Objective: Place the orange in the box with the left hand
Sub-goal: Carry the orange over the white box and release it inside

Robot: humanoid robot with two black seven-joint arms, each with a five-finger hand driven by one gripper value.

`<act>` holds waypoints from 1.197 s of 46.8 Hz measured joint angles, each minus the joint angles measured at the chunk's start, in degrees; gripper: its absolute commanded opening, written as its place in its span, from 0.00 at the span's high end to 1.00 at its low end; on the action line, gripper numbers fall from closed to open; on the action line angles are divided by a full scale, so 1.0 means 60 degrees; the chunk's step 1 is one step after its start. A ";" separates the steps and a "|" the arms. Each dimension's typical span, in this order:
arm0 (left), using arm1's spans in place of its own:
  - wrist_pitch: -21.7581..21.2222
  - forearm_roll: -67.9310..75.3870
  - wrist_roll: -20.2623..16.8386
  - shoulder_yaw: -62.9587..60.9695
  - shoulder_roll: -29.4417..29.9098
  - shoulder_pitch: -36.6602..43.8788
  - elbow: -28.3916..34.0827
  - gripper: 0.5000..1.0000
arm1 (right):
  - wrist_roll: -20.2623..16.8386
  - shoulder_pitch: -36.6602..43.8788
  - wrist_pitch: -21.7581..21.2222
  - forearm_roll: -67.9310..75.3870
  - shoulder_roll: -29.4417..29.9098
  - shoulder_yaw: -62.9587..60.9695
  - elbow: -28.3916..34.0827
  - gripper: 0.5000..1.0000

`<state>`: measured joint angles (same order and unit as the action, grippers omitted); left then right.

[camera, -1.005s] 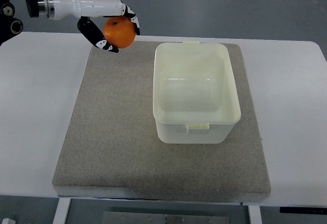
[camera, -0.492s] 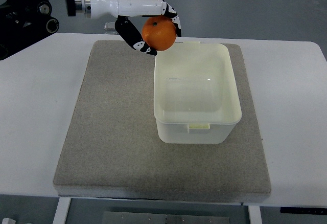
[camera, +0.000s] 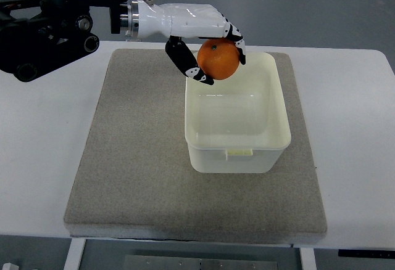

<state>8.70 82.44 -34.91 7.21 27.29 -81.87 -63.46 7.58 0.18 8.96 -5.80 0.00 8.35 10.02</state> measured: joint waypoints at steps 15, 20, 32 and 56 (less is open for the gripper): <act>0.0307 -0.0433 0.0003 0.0003 -0.0248 0.0101 -0.0044 0.58 | -0.0001 -0.0001 0.0000 0.0000 0.0000 0.0000 0.0001 0.14; 0.0308 -0.0701 0.0003 0.0003 -0.0272 0.0121 -0.0045 0.44 | -0.0002 -0.0002 0.0000 0.0000 0.0000 0.0000 0.0000 0.14; 0.0321 -0.0801 0.0016 0.0003 -0.0315 0.0234 -0.0043 0.03 | -0.0002 -0.0001 0.0000 0.0000 0.0000 0.0000 0.0000 0.14; 0.0282 -0.1196 0.0017 -0.0001 -0.0263 0.0271 0.0051 0.02 | -0.0004 -0.0001 0.0000 0.0000 0.0000 0.0000 0.0000 0.14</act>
<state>10.39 75.27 -34.80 7.21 25.72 -80.24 -63.16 7.56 0.18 8.96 -5.80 0.00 8.35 10.02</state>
